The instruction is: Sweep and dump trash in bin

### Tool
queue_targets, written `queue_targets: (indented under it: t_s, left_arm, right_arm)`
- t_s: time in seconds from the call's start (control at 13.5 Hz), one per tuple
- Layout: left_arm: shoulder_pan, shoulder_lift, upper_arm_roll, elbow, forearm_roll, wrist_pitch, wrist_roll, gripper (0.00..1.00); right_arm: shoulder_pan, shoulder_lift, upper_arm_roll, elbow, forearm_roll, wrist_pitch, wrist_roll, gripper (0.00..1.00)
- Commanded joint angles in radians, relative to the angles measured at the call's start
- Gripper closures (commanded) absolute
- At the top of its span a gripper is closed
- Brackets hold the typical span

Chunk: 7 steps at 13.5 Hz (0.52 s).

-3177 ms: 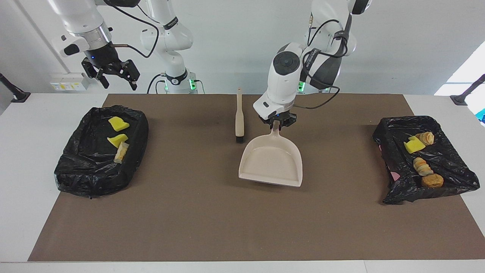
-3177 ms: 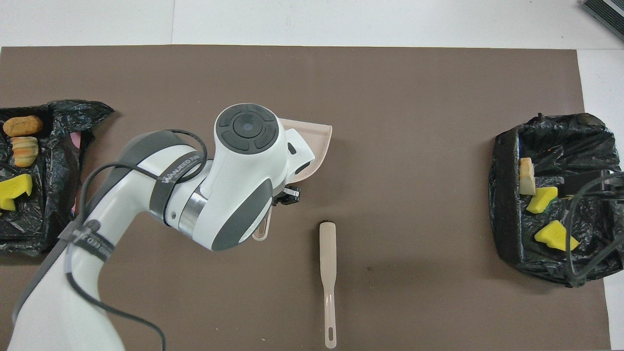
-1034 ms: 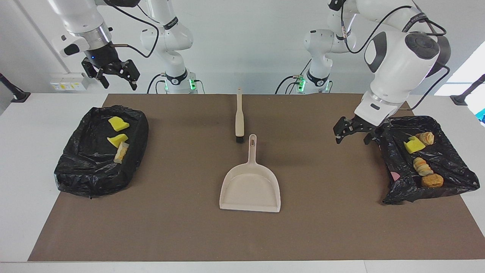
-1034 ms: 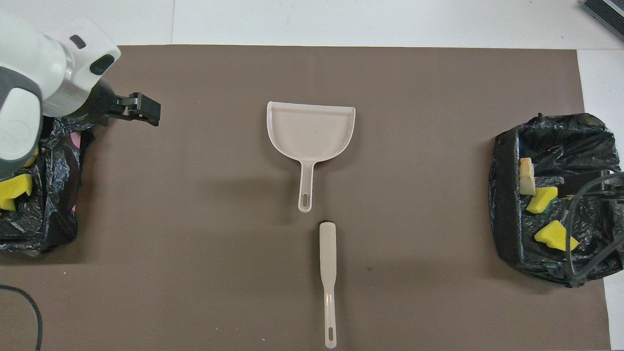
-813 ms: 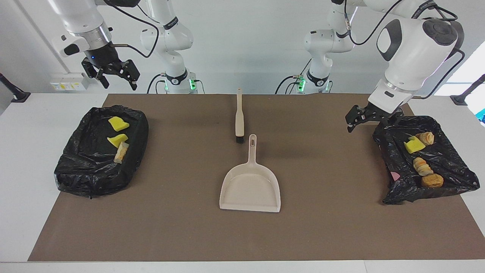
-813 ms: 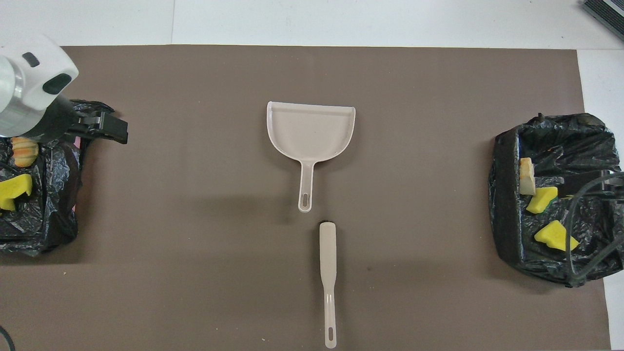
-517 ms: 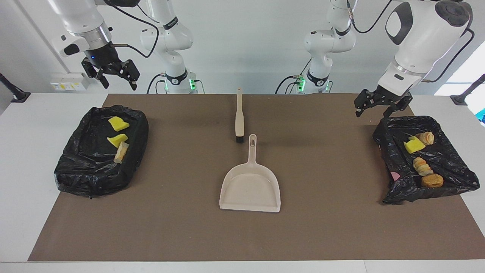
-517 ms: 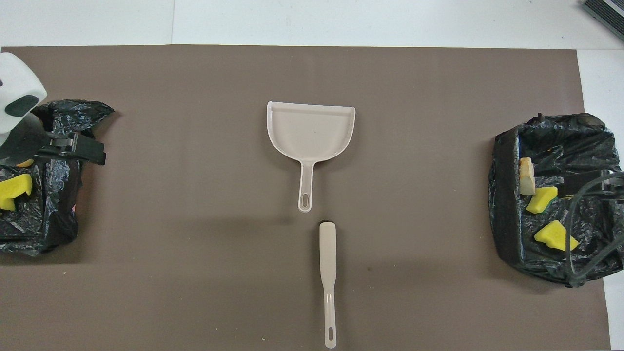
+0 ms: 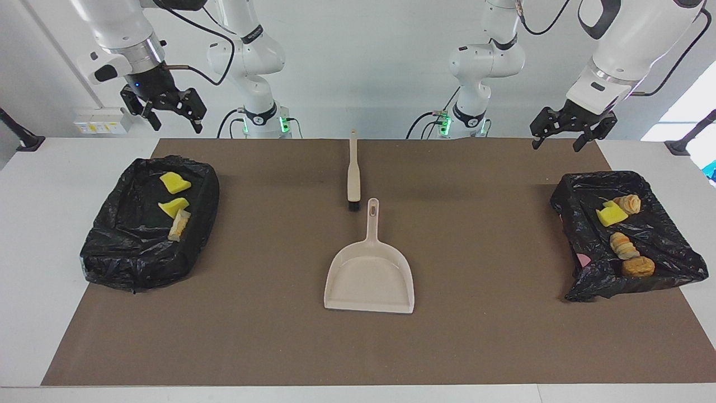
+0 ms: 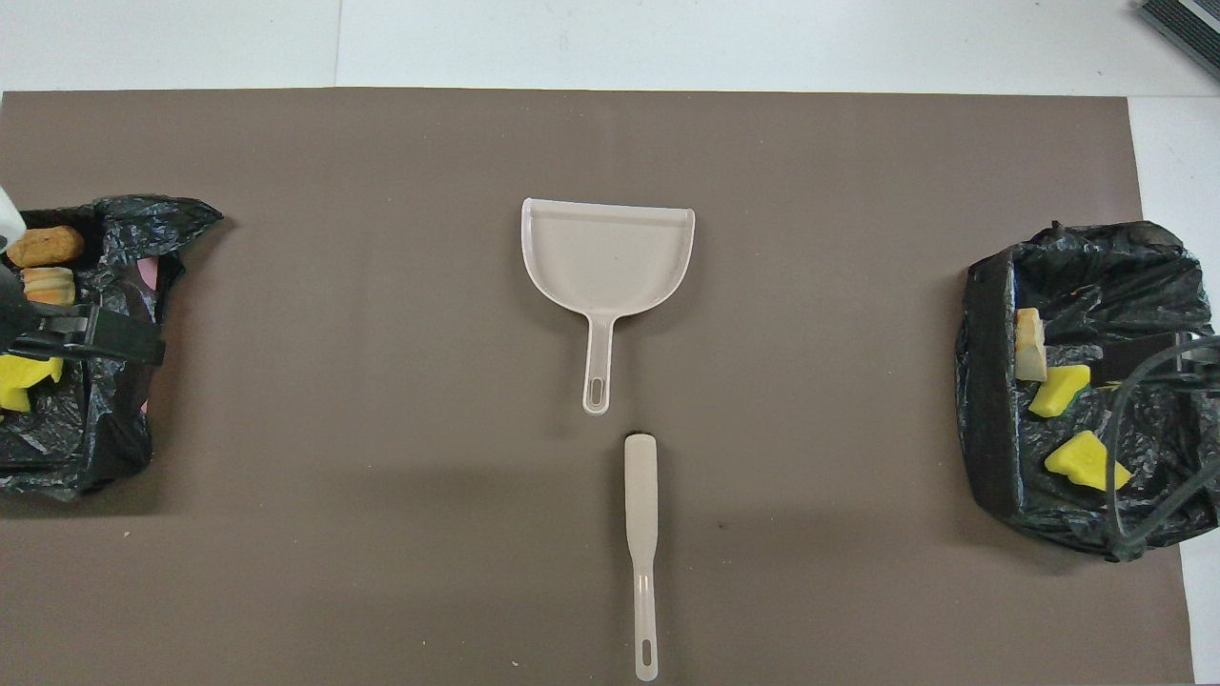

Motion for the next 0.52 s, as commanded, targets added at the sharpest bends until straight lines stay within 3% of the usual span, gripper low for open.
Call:
queue_targets:
  t_s: [0.0,0.44]
  left_arm:
    - [0.01,-0.012,-0.003,-0.003,-0.012,-0.027,0.015,0.0]
    - [0.001,-0.019,-0.003,0.013,-0.015,-0.056,0.016,0.0]
  right_arm:
    - [-0.003,-0.009,0.002,-0.002,-0.01,-0.015,-0.017,0.0]
    - [-0.003,-0.009,0.002,-0.002,-0.01,-0.015,-0.017,0.0]
